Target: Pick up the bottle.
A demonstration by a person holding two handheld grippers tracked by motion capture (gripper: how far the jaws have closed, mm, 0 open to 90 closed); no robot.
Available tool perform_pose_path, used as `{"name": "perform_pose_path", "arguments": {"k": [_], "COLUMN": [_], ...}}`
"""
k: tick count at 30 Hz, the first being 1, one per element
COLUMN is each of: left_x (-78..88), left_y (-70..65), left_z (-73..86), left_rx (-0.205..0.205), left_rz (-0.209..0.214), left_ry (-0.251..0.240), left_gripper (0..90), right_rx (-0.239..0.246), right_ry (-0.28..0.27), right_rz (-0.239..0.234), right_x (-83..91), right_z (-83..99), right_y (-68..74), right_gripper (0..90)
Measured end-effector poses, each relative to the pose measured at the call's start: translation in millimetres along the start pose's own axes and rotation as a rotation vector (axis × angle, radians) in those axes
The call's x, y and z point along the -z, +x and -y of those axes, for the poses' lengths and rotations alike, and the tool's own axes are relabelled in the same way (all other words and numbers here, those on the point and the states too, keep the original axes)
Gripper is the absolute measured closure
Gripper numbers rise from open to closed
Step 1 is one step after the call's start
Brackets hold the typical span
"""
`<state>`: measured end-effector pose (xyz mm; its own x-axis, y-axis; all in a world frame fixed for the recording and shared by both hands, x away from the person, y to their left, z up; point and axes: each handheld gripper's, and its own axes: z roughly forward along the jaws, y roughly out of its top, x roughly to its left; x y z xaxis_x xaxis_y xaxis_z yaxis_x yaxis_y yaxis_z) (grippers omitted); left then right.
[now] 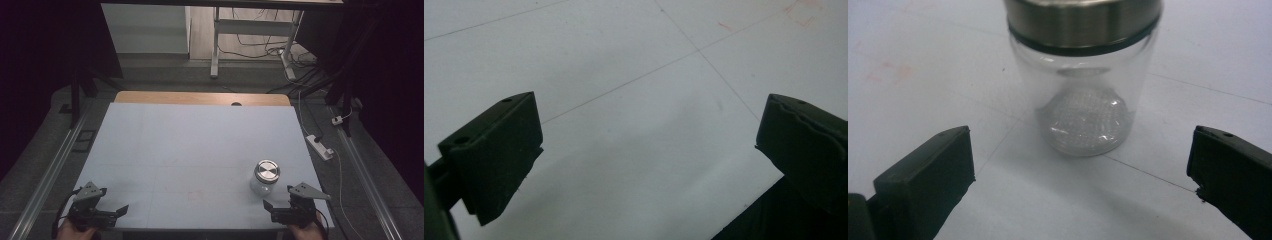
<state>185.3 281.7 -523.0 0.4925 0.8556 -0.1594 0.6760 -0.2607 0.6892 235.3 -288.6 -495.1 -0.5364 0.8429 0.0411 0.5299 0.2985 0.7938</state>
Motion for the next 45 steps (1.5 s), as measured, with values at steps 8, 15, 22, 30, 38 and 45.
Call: {"name": "perform_pose_path", "arguments": {"k": [8, 15, 22, 30, 38, 45], "left_x": [-3.1, -4.8, -5.0, -5.1, -4.4, -4.3], "left_y": [-2.8, -3.6, -3.3, -2.3, -0.8, -0.3], "left_z": [-1.3, -2.1, -2.2, -2.1, -2.0, -1.9], "left_rx": [-0.029, -0.041, -0.038, -0.031, -0.018, -0.012], "left_rz": [-0.002, 0.001, 0.007, 0.012, 0.017, 0.021], "left_ry": [0.029, 0.047, 0.051, 0.049, 0.046, 0.045], "left_gripper": [0.0, 1.2, 1.6, 1.7, 1.1, 0.9], "right_rx": [-0.012, -0.009, -0.010, -0.001, 0.010, 0.005], "right_ry": [0.005, 0.013, 0.029, 0.031, 0.014, 0.010], "right_rz": [-0.024, -0.033, -0.037, -0.047, -0.053, -0.054], "right_x": [-0.6, -1.2, -2.6, -2.6, -3.4, -7.5], "right_z": [-0.1, -0.4, -1.1, -1.8, -6.4, -9.8], "right_y": [-2.1, -2.1, -2.0, -1.5, 0.8, -0.1], "right_gripper": [0.0, 0.0, 0.0, 0.0, 0.0, 0.0]}}
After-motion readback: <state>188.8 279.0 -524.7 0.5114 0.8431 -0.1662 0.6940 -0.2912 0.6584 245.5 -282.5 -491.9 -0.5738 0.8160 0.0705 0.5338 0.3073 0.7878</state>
